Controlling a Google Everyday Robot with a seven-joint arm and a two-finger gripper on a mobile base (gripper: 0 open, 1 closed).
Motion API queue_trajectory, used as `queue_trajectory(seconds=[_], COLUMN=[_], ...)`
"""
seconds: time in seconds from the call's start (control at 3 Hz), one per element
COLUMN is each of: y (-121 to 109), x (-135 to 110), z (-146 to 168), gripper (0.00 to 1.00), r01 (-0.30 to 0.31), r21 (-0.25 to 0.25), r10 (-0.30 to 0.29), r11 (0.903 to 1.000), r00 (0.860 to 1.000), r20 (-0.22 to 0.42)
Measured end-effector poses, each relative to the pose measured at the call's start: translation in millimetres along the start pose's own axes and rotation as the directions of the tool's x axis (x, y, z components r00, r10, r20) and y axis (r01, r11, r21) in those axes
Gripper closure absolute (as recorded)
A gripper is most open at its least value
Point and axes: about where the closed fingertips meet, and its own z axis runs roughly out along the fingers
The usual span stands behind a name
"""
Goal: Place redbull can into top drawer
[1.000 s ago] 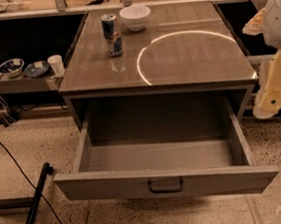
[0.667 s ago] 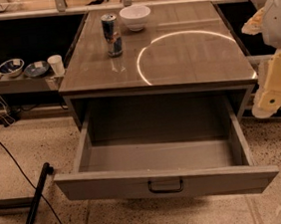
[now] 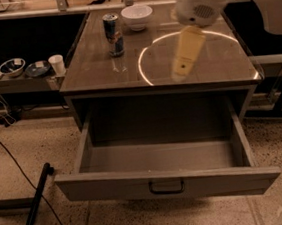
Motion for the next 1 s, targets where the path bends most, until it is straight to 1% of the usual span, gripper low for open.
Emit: queue_trajectory(seconds=[0.33,0.67,1.0], y=[-7.0,-26.7,-90.1], x=[-24.3,-19.8,-31.2], z=[10.3,11.0,20.0], gripper=[0.00,0.00,0.00], r01=[0.034,-0.026,-0.118], r21=[-0.006,0.039,0.126], r10=[-0.034,0.020,0.046], r11=[0.9994,0.9989,0.9850], r00=[0.999,0.990,0.885], r20=[0.019,0.142,0.464])
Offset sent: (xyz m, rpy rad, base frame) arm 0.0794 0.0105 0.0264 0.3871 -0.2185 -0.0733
